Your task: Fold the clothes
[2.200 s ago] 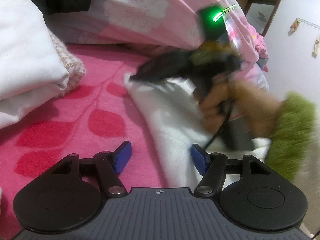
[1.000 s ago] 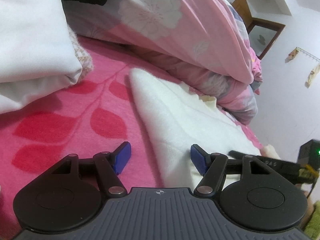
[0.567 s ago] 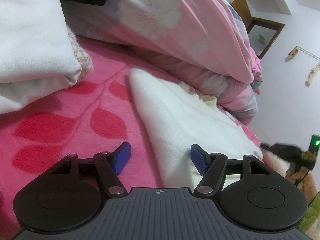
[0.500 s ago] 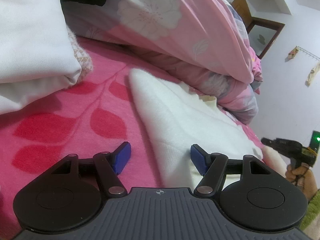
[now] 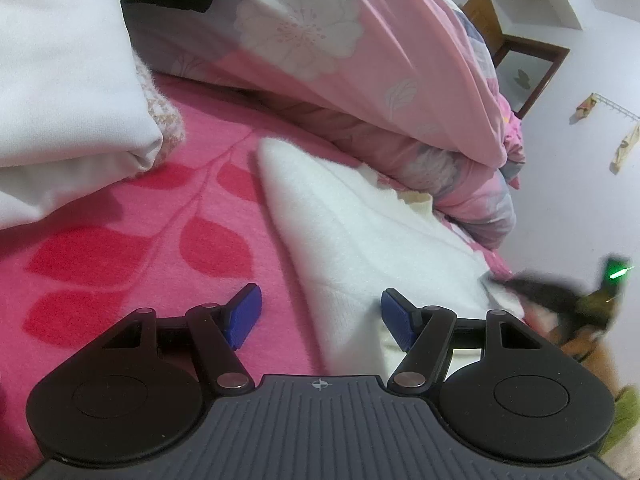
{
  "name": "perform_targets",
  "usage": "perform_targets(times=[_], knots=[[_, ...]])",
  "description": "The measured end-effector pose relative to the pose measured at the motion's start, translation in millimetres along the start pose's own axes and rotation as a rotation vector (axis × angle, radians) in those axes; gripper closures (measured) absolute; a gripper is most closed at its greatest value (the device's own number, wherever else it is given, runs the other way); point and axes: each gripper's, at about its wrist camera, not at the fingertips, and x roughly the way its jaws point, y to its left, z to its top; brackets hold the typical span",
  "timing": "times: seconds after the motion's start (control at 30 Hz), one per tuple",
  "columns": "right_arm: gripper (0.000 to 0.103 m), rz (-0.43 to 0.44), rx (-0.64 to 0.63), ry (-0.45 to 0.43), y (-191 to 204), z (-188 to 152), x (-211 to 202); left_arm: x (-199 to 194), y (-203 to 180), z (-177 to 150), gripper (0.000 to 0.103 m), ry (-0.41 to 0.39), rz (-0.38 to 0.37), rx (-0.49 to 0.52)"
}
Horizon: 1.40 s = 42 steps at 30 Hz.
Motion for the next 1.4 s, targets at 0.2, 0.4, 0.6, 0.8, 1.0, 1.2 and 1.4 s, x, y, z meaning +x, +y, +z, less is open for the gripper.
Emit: perform_targets(times=[0.2,0.4,0.6,0.8,1.0,1.2,1.4], knots=[[0.101,0.015,-0.018,0.013,-1.8,-15.7,14.7,-22.5,-19.8,-0.4,0.036,-0.125,0.081,0.083],[0.1,0.03,0.004,0.009,-4.9,-18.2,12.4,-20.8,-88.3,9.6,0.036,-0.165,0.198,0.363],[0.1,0.029,0.0,0.004,-5.3,-20.8,14.2,29.8,-122.8,36.3,0.037,-0.072,0.234,0.403],[0.1,0.053,0.029,0.004,-10.2,-21.0,15.0,84.8,-84.6,19.9,0.037,0.084,0.335,0.327],[0.1,0.06,0.039,0.003,-11.5,-21.3,15.3,71.5,-88.0,26.5,0.037,0.042,0.296,0.323],[0.1,0.058,0.037,0.002,-10.7,-21.7,15.1,65.7,-89.3,58.2,0.037,-0.047,0.333,0.253],[0.1,0.061,0.041,0.002,-11.5,-21.7,14.9,101.2,-33.7,63.4,0.038,0.077,0.411,0.035]])
